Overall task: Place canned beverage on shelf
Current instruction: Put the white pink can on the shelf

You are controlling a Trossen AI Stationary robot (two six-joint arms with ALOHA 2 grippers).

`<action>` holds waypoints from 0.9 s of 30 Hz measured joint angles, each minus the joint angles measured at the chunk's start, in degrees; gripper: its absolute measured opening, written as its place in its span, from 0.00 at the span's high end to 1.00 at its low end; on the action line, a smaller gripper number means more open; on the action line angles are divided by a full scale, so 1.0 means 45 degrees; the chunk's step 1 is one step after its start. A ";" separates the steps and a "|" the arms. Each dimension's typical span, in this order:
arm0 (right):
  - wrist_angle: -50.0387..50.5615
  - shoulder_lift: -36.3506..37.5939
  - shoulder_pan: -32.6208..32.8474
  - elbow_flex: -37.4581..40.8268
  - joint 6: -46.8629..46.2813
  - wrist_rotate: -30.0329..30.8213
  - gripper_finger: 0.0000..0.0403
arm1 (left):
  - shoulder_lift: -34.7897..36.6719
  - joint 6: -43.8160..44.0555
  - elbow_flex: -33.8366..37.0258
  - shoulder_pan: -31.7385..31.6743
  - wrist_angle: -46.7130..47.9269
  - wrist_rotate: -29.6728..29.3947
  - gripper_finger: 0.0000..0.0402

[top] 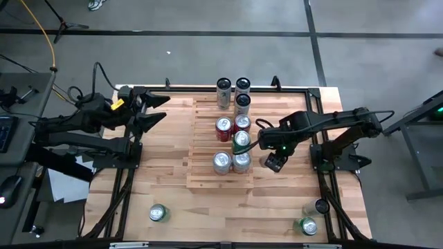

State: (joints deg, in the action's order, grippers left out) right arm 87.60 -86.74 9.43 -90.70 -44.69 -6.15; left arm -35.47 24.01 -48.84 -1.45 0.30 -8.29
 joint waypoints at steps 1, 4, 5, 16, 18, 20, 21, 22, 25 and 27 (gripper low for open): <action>0.0004 0.0000 0.0000 0.0000 0.0294 0.0003 0.42 | -0.0063 0.0113 0.0000 0.0000 0.0003 0.0011 0.00; 0.0004 0.0129 -0.0003 0.0000 0.1306 0.0012 0.42 | -0.0347 0.0775 0.0000 0.0000 -0.0039 0.0043 0.00; 0.0004 0.0239 -0.0003 0.0000 0.1648 0.0015 0.42 | -0.0465 0.1012 0.0000 0.0000 -0.0040 0.0052 0.00; 0.0027 0.2795 0.0000 -0.0019 0.2438 -0.0174 0.42 | -0.2402 0.1778 0.0010 0.0787 -0.1622 0.0806 0.00; 0.0047 0.3424 0.0005 -0.0019 0.2135 0.0125 0.42 | -0.2722 0.1423 0.0010 0.1030 -0.2345 0.0792 0.00; 0.0126 0.4028 0.0009 -0.0019 0.1823 0.0802 0.42 | -0.2970 0.0987 -0.0132 0.1180 -0.2834 0.0715 0.00; 0.0168 0.4330 0.0005 -0.0019 0.1585 0.1269 0.42 | -0.3098 0.0760 -0.0328 0.1227 -0.2865 0.0669 0.00; 0.0195 0.4603 -0.0001 -0.0019 0.1348 0.1734 0.42 | -0.3210 0.0539 -0.0567 0.1270 -0.2800 0.0622 0.00; 0.0193 0.5338 -0.0005 -0.0019 0.0843 0.3026 0.42 | -0.3470 -0.0219 -0.1389 0.1282 -0.2320 0.0578 0.00; 0.0193 0.5719 0.0000 -0.0019 0.0588 0.3979 0.42 | -0.3597 -0.0861 -0.1907 0.1282 -0.2026 0.0546 0.00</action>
State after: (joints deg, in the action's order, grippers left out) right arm 88.47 -61.01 9.43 -90.78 -42.04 11.75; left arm -51.66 20.14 -57.42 4.32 -8.82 -5.84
